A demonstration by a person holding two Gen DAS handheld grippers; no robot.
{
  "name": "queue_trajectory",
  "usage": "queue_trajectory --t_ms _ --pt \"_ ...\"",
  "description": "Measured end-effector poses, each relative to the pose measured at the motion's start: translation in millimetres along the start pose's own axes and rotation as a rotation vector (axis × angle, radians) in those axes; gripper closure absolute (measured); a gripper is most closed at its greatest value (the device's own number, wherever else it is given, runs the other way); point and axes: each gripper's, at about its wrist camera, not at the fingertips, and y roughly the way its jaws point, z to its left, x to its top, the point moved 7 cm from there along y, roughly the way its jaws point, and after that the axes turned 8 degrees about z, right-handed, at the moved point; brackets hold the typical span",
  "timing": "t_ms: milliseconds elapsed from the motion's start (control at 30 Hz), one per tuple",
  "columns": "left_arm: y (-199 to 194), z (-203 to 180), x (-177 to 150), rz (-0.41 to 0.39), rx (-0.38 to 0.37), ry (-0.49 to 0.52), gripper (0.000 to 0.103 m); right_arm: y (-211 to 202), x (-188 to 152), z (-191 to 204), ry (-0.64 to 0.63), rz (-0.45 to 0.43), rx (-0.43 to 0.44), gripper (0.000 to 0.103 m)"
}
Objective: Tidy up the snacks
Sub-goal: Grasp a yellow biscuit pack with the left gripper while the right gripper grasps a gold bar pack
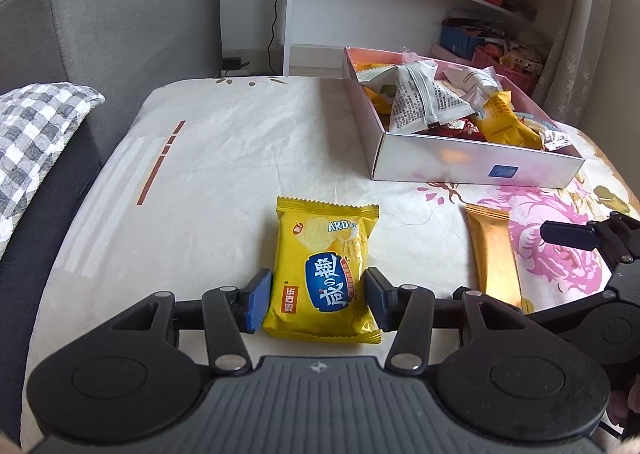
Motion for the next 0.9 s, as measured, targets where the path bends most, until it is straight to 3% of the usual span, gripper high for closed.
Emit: queue_trajectory --t_ms 300,600,767,900 --pt "2 -1 -4 0.006 -0.001 0.051 0.049 -9 -18 -36 -0.023 0.010 -0.002 0.001" --pt "6 -9 -7 -0.029 -0.005 0.129 0.042 -5 -19 -35 -0.013 0.016 0.105 0.001" --pt "7 -11 -7 -0.040 -0.002 0.141 0.042 1 -12 -31 -0.010 -0.005 0.122 0.002" --pt "6 -13 -5 -0.046 -0.011 0.141 0.050 2 -9 -29 -0.006 -0.016 0.120 0.005"
